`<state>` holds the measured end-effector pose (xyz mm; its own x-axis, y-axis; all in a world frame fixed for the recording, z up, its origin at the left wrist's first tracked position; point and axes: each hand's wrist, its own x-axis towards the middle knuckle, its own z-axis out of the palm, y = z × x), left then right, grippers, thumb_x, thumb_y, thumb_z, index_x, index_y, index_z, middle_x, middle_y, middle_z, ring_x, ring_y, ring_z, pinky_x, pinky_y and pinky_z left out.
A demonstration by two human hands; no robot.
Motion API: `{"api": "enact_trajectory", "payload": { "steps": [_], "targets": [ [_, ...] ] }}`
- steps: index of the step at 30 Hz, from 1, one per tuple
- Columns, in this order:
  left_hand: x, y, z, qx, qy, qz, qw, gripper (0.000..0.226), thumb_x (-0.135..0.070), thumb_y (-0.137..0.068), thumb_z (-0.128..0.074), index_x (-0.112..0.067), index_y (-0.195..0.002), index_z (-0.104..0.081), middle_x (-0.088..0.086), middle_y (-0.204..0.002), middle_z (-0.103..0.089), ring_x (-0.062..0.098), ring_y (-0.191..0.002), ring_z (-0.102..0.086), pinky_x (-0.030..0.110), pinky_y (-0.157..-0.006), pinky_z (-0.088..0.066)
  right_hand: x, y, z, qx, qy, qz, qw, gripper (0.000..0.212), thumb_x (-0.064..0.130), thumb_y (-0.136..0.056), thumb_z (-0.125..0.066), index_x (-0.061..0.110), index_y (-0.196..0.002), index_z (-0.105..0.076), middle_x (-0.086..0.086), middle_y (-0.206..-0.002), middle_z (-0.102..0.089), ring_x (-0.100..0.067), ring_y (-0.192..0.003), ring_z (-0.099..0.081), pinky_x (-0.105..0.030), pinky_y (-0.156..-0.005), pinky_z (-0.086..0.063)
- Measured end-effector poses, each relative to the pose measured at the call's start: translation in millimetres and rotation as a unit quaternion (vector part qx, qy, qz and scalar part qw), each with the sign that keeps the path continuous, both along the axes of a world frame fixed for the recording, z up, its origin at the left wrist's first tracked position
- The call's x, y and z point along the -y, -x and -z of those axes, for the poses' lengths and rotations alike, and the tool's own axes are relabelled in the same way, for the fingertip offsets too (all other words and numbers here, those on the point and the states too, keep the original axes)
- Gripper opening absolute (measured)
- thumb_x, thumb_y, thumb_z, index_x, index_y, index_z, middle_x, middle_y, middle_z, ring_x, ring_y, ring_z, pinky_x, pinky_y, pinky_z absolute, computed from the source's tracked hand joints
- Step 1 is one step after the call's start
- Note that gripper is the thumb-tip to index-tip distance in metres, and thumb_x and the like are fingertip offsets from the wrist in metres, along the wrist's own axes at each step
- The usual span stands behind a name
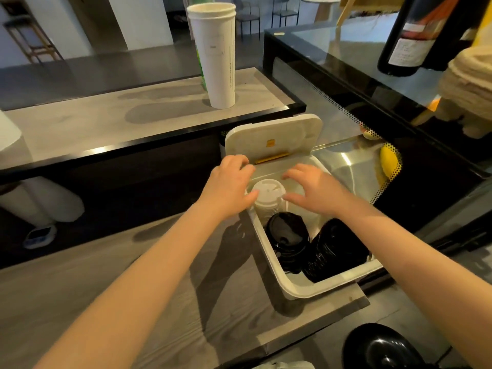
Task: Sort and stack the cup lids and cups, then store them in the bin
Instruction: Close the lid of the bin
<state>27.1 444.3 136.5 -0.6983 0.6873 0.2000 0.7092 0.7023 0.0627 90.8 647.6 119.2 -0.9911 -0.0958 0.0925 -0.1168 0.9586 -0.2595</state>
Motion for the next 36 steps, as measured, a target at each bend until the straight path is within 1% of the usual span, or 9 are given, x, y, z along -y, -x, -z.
{"api": "enact_trajectory", "payload": {
  "steps": [5,8,14,17,20,24,31,33,36],
  "targets": [
    [-20,41,-48,-0.054,-0.029,-0.055,0.997,0.052,-0.039,-0.091,-0.051,-0.011,-0.134,-0.044,0.009,-0.137,-0.041,0.025,-0.126,-0.037,0.04,-0.098,-0.038,-26,50,-52,-0.106,-0.034,0.07,0.991,0.049,0.034,-0.089,-0.059,0.017,-0.133,-0.047,-0.007,-0.131,-0.05,-0.028,-0.124,-0.043,-0.044,-0.097,-0.043],
    [-32,57,-60,0.016,0.003,-0.075,0.997,0.052,-0.043,-0.094,-0.046,-0.012,-0.135,-0.044,0.009,-0.133,-0.046,0.025,-0.119,-0.046,0.039,-0.094,-0.044,-34,69,-69,-0.093,-0.089,0.083,0.988,0.048,0.038,-0.089,-0.058,0.019,-0.132,-0.047,-0.008,-0.126,-0.051,-0.028,-0.119,-0.045,-0.043,-0.093,-0.045],
    [-49,78,-72,0.138,-0.032,-0.135,0.981,0.052,-0.045,-0.097,-0.037,-0.005,-0.126,-0.053,0.013,-0.124,-0.052,0.027,-0.107,-0.053,0.038,-0.091,-0.047,-35,86,-89,-0.047,-0.121,0.092,0.987,0.042,0.047,-0.091,-0.052,0.021,-0.124,-0.055,-0.008,-0.122,-0.044,-0.027,-0.119,-0.038,-0.038,-0.085,-0.042],
    [-56,81,-69,0.21,0.006,-0.149,0.966,0.051,-0.045,-0.098,-0.035,-0.007,-0.126,-0.055,0.015,-0.123,-0.057,0.026,-0.106,-0.055,0.033,-0.086,-0.044,-36,91,-94,0.055,-0.09,0.075,0.992,0.041,0.049,-0.093,-0.047,0.021,-0.121,-0.057,-0.007,-0.123,-0.052,-0.026,-0.116,-0.046,-0.035,-0.086,-0.04],
    [-59,76,-64,0.288,-0.021,-0.156,0.945,0.051,-0.043,-0.099,-0.035,-0.01,-0.136,-0.045,0.012,-0.131,-0.052,0.024,-0.114,-0.052,0.032,-0.085,-0.043,-38,96,-93,0.138,-0.054,0.068,0.987,0.043,0.049,-0.095,-0.043,0.02,-0.124,-0.056,-0.006,-0.125,-0.057,-0.025,-0.113,-0.052,-0.034,-0.087,-0.041],
    [-55,73,-63,0.301,-0.079,-0.158,0.937,0.046,-0.044,-0.097,-0.041,-0.011,-0.129,-0.05,0.008,-0.117,-0.056,0.017,-0.092,-0.05,0.028,-0.074,-0.043,-47,100,-92,0.198,-0.003,0.062,0.978,0.044,0.055,-0.093,-0.043,0.022,-0.119,-0.055,-0.002,-0.122,-0.055,-0.02,-0.108,-0.051,-0.035,-0.09,-0.041],
    [-49,63,-73,0.27,-0.124,-0.154,0.942,0.035,-0.046,-0.095,-0.044,-0.015,-0.107,-0.053,-0.002,-0.084,-0.052,0.01,-0.073,-0.049,0.023,-0.059,-0.039,-50,91,-103,0.156,0.078,0.064,0.983,0.036,0.054,-0.09,-0.05,0.024,-0.109,-0.056,0.003,-0.107,-0.056,-0.016,-0.099,-0.053,-0.031,-0.079,-0.042],
    [-44,57,-80,0.268,-0.138,-0.151,0.942,0.029,-0.045,-0.095,-0.043,-0.017,-0.102,-0.05,-0.003,-0.083,-0.051,0.01,-0.072,-0.048,0.022,-0.058,-0.038,-49,83,-108,0.125,0.092,0.065,0.986,0.036,0.052,-0.089,-0.052,0.022,-0.109,-0.056,0.003,-0.106,-0.056,-0.015,-0.098,-0.052,-0.03,-0.079,-0.041],
    [-38,43,-89,0.266,-0.158,-0.132,0.942,0.029,-0.038,-0.097,-0.041,-0.013,-0.108,-0.053,0.001,-0.094,-0.054,0.012,-0.079,-0.049,0.023,-0.063,-0.039,-45,66,-114,0.091,0.118,0.069,0.986,0.034,0.05,-0.088,-0.055,0.021,-0.106,-0.056,0.003,-0.104,-0.055,-0.015,-0.097,-0.052,-0.03,-0.079,-0.041]
  ]
}}
